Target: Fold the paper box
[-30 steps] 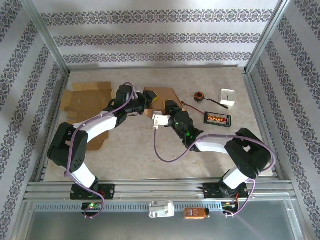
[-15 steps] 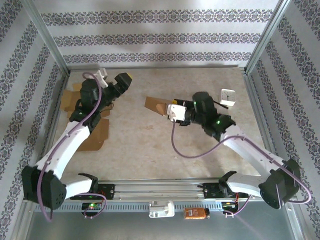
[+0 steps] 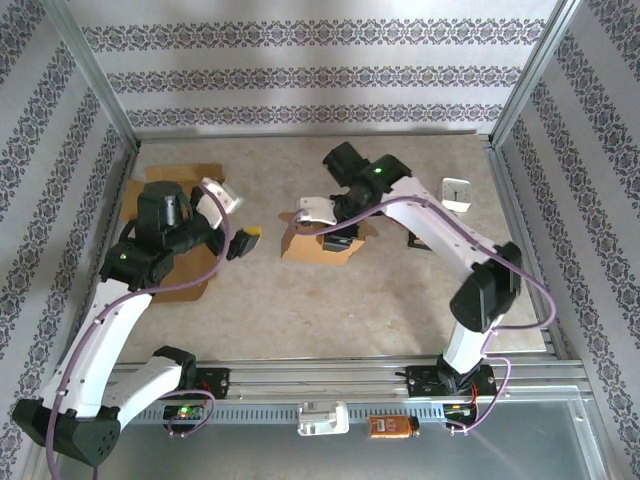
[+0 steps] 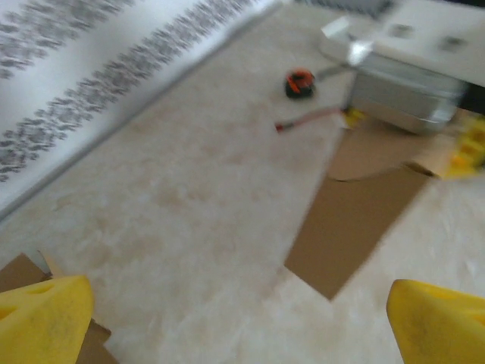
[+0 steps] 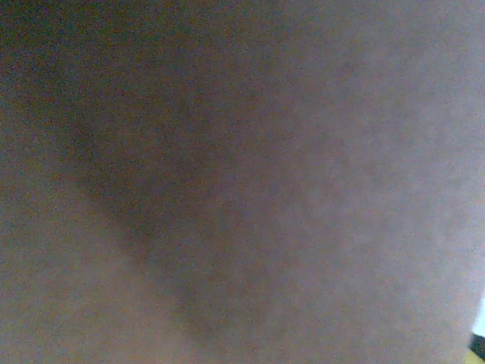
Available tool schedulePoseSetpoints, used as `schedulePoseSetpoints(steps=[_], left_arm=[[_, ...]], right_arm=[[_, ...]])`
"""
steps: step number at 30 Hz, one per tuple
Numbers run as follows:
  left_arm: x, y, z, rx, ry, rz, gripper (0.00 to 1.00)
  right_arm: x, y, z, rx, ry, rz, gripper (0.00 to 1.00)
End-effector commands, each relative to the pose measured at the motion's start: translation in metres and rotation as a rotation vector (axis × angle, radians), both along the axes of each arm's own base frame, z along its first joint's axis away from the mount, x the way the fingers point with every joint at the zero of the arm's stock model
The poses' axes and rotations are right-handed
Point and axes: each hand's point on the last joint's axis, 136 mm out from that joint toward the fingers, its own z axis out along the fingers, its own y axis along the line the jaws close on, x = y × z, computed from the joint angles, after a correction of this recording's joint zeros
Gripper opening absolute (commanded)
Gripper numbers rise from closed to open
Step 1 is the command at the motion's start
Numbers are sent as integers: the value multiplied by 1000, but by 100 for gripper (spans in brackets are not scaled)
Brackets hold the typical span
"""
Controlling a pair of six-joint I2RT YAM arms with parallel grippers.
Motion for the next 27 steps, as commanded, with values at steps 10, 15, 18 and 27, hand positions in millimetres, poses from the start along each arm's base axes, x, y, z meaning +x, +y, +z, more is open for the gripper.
schedulePoseSetpoints(steps=[10,15,18,27], left_arm=[[-37,-3,-48,248,-31,-235,99],[-37,-8,-51,241,-36,-257,100],[-36,-9,-53,244,-44,-256,99],[-32,-18,-56,270,-59,-274,100]], right_arm=[[7,15,-74,-195,11,66,46],[7,19,-85,-177,-11,81,59],[5,18,-85,-164,-35,95,75],[6,24,-20,53,-89,41,82]])
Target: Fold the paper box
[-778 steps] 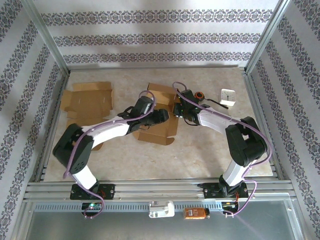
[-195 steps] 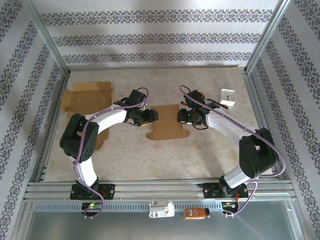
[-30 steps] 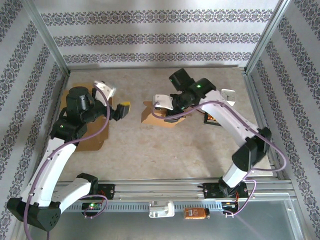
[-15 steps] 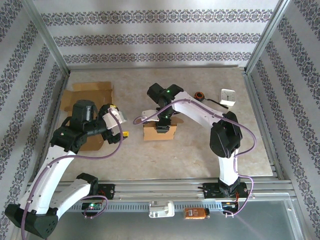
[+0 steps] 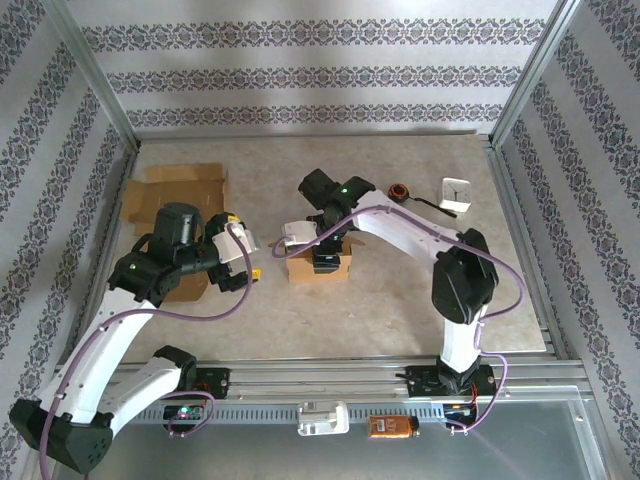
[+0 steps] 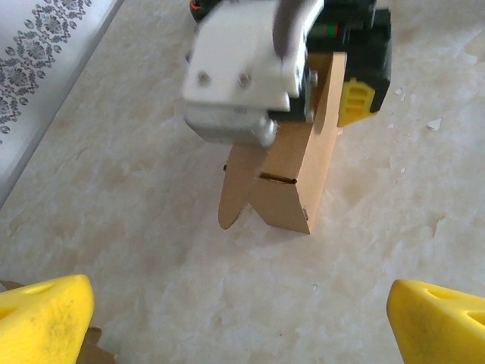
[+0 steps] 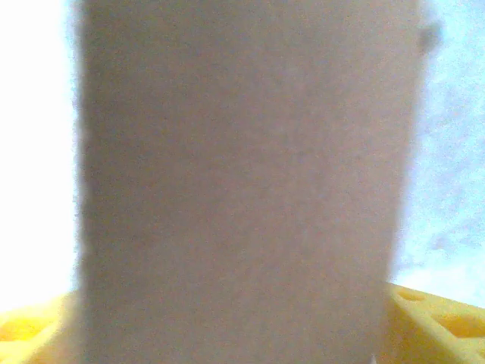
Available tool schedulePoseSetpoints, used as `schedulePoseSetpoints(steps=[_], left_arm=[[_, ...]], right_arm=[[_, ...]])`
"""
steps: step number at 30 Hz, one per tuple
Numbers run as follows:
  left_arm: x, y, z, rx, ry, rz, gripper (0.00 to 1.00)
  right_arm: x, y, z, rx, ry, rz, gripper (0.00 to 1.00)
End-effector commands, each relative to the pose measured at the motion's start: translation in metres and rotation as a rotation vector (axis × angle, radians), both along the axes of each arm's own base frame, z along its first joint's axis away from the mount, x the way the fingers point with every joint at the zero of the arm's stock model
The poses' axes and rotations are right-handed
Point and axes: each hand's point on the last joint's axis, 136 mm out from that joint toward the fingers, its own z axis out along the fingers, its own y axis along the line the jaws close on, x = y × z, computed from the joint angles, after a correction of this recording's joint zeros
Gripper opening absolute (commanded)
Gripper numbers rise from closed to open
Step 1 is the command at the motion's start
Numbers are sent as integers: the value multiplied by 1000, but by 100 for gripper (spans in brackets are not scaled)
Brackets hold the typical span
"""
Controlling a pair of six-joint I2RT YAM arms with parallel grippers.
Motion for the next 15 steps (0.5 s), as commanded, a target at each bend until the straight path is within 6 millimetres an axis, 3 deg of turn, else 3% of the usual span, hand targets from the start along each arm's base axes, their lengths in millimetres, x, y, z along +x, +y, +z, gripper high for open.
schedulePoseSetpoints(steps=[1,5,8,12,15], left_arm=[[3,-7,-2,30,-40,-33,99],[2,-20,-6,35,-41,-64,100],[10,-36,-2,-28,-41,-46,100],[37,-43,6,-131,-27,98,100],[49,-41,3,-127,0,159,100]], right_arm=[[-1,6,47,167,-28,-28,82],[2,-7,80,328,-2,-145,81],[14,-27,104,507,53,-335,81],[21,-58,110,647,112,-600,75],[8,-70,105,696,196,-676,72]])
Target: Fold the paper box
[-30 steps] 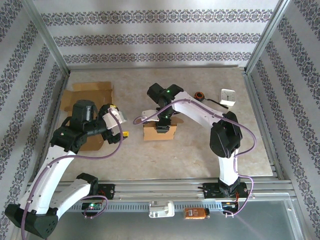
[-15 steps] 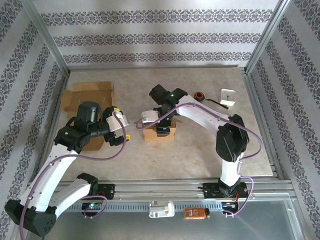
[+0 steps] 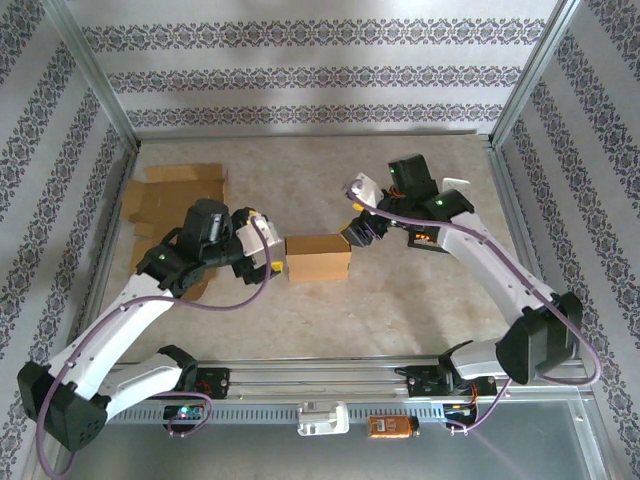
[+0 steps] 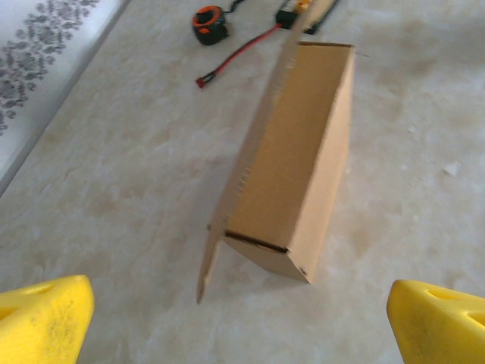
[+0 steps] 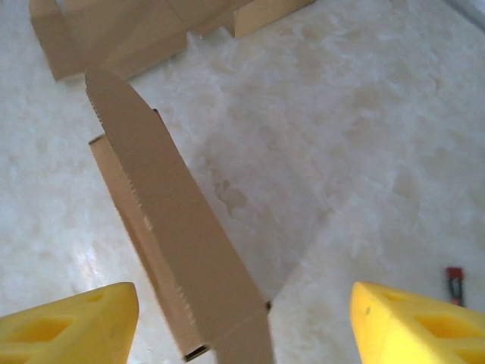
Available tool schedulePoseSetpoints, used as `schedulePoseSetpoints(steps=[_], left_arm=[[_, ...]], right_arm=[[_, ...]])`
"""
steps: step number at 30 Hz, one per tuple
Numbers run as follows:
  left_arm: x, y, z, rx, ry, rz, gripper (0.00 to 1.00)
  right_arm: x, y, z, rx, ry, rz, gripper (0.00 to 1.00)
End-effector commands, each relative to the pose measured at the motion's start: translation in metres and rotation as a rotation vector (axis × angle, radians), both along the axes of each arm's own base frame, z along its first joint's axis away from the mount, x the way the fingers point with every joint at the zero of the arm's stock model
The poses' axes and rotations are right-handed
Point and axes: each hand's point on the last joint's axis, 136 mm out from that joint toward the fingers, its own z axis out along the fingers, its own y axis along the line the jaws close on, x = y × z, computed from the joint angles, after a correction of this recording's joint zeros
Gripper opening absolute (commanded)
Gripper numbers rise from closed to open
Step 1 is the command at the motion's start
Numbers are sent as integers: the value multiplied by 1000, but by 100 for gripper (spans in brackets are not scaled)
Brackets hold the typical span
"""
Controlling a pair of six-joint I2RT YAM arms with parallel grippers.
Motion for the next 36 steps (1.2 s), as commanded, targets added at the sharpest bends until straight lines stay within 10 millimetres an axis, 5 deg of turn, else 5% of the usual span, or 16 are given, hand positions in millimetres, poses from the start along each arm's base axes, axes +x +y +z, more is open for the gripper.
schedulePoseSetpoints(steps=[1,12,21,31,36], left_arm=[[20,-2,11,-46,-5,102,99],[22,10,-16,116,80,104,98],[28,10,-18,120,76,123,95],[41,5,-15,66,89,185,84],[47,4,-19,67,100,199,68]], right_arm=[[-13,4,8,175,129,-64,71],[-18,-13,-37,65,185,-83,50],[-16,-10,-42,28,145,-57,24],[-18,-10,-46,2,124,-47,17],[-15,-11,-46,-7,114,-57,11]])
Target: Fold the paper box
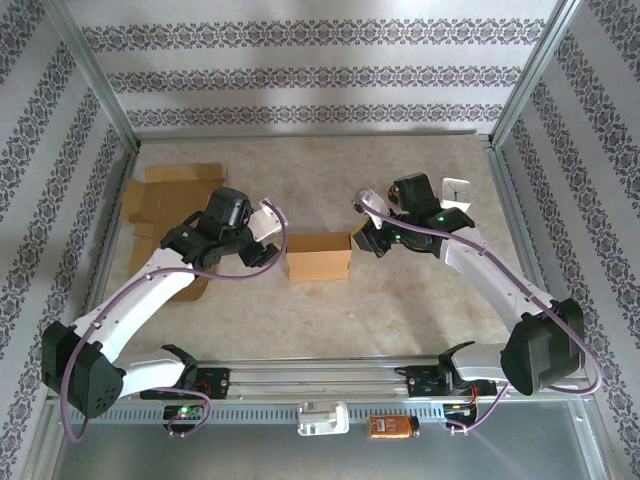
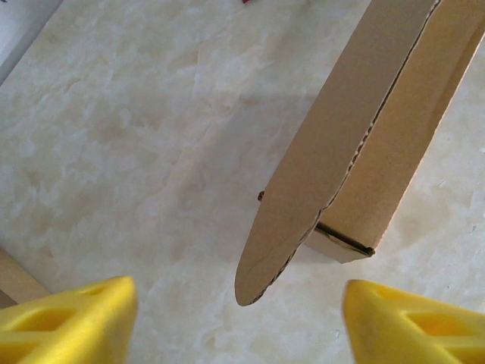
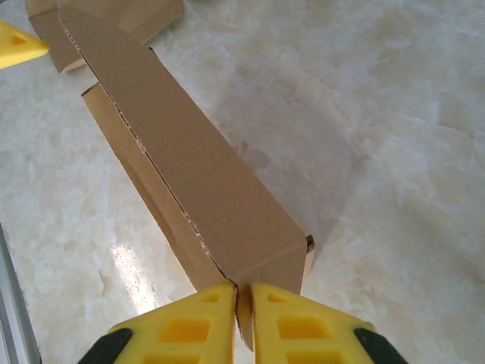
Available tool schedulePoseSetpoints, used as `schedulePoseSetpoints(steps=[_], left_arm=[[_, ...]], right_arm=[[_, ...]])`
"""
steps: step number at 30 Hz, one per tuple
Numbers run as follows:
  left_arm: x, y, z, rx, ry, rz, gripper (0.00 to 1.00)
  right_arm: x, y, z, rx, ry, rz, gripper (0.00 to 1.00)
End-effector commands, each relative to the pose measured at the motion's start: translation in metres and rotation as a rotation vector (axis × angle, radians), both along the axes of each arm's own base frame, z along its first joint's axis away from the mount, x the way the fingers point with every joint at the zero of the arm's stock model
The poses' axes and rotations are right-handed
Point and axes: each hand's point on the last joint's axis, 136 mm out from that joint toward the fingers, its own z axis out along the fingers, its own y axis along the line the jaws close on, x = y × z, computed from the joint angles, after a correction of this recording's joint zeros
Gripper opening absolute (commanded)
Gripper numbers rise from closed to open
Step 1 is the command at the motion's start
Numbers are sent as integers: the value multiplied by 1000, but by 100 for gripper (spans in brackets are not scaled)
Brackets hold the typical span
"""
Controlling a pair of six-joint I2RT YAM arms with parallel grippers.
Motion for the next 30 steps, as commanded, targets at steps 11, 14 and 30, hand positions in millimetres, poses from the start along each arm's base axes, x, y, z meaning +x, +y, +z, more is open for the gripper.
schedulePoseSetpoints(steps=[11,14,30], left_arm=[[19,-19,16,-88,-5,27,42],[18,-21,11,-100,23,33,39],[32,-19,9,-196,168,266,18]], right_arm=[[0,2,3,-10,-26,-7,11],[0,3,5,4,-25,-12,11],[14,8,15,82,92,-134,12]])
